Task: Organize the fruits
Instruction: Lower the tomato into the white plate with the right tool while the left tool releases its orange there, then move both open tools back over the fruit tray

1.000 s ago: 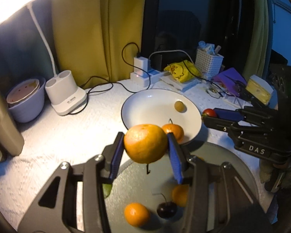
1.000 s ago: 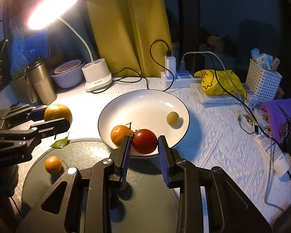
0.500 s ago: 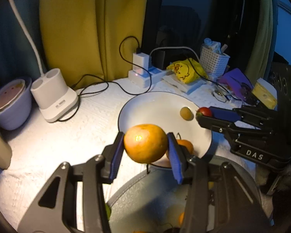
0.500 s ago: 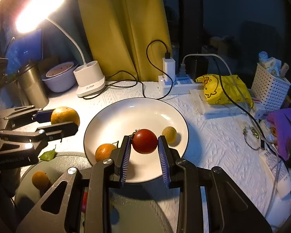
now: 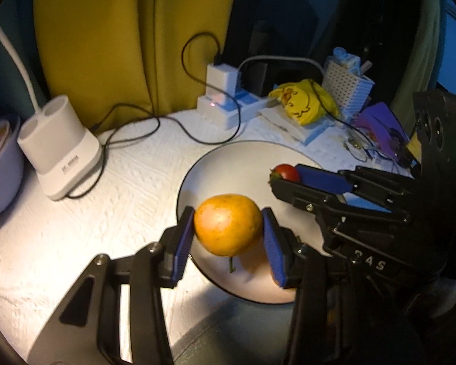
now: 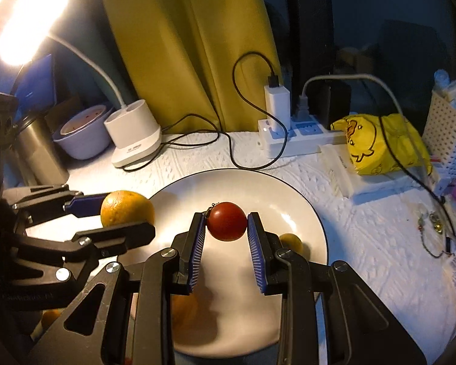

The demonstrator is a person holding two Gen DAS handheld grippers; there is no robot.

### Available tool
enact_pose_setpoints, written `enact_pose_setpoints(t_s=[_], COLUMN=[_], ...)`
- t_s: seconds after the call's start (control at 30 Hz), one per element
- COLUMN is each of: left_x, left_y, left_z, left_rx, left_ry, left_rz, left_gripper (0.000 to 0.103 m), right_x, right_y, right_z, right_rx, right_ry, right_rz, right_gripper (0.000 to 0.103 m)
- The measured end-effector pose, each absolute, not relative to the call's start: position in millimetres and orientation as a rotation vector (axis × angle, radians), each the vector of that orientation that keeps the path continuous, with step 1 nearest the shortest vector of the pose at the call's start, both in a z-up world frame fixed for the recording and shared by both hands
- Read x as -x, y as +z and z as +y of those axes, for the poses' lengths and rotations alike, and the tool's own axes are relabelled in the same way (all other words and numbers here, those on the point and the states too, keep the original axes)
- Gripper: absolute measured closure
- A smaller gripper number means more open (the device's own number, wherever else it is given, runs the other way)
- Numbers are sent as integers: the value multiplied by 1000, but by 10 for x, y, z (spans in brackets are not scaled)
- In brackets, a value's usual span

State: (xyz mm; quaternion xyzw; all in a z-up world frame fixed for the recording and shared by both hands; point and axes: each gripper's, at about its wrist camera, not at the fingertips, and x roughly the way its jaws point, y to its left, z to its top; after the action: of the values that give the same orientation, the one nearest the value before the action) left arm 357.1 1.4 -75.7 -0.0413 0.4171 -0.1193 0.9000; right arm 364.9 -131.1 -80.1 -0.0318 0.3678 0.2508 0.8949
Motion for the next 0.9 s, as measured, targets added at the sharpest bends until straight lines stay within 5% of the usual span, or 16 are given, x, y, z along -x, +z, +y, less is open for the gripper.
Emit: enact_pose_setpoints(t_s=[0.9], left_x=[-3197], left_y=[-381], left_z=[68], left_rx=[116], left_ry=[-240], left_rz=[765], left_gripper=[54], right_x=[-3394], right_y=[-548], right_z=[-1378], right_rx=[36], right_ry=[455], right_rz=[731], right_gripper=[61])
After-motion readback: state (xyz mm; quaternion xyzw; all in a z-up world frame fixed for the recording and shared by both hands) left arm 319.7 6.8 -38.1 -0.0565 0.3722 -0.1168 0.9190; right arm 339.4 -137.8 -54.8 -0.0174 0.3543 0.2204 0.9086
